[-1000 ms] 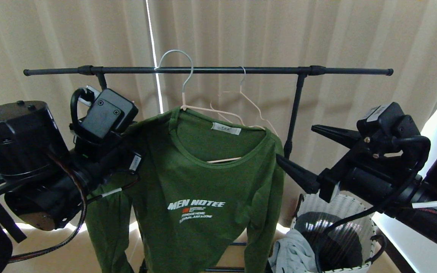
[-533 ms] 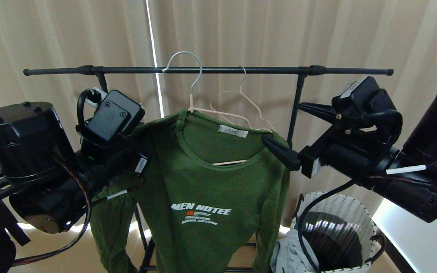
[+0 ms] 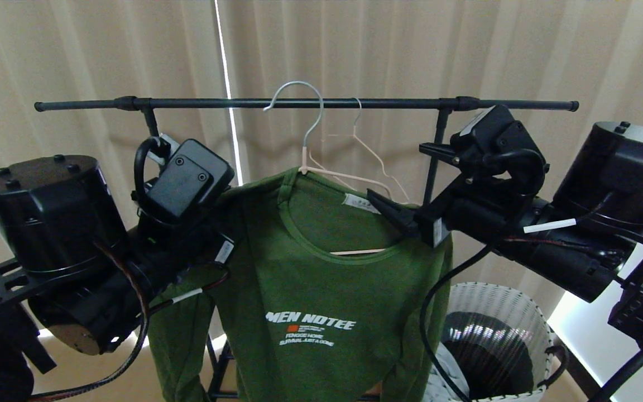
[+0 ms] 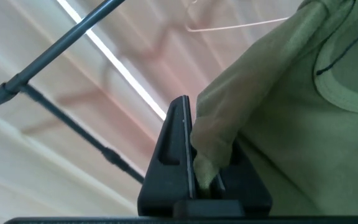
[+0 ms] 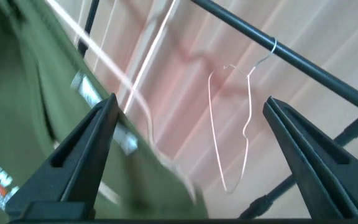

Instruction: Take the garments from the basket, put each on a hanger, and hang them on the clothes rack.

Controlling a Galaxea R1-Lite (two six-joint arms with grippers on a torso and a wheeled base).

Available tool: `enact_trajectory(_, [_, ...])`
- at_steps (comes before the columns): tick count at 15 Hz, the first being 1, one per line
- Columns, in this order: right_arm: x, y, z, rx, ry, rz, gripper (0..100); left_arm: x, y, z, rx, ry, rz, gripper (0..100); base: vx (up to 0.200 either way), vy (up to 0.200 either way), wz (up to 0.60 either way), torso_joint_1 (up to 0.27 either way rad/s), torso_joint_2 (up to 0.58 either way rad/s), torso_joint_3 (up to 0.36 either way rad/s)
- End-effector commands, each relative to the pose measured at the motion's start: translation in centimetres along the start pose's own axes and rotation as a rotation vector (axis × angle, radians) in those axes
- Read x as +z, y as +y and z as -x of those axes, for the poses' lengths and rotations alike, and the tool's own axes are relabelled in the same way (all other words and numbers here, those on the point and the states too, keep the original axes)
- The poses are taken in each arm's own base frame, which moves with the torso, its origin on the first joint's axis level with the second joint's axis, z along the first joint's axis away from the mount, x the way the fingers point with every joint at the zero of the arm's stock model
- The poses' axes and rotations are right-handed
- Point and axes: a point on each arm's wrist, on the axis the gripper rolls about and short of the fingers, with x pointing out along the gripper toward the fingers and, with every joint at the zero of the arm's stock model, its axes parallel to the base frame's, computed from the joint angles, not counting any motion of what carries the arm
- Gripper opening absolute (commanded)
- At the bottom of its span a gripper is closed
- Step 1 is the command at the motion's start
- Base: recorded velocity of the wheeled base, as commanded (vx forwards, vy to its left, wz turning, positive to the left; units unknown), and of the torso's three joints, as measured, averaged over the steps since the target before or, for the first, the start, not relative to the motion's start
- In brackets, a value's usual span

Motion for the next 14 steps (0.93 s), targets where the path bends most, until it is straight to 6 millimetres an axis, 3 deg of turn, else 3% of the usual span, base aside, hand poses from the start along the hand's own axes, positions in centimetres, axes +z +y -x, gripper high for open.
enact_trajectory(1, [-0.6,0.3,-0.6,0.007,0.018,0.009,100,0.4,-0.3,0.0,-0.011,-0.016,0.001,0,0.0,0.0,0.0,0.0,0.0,0.0])
enact_trajectory(14, [-1.1,0.5,-1.2,0.011,0.033,0.054,100,0.8,-1.7,0.9,-0.073,-0.041,-0.004,0,0.0,0.0,0.0,0.0,0.0,0.0])
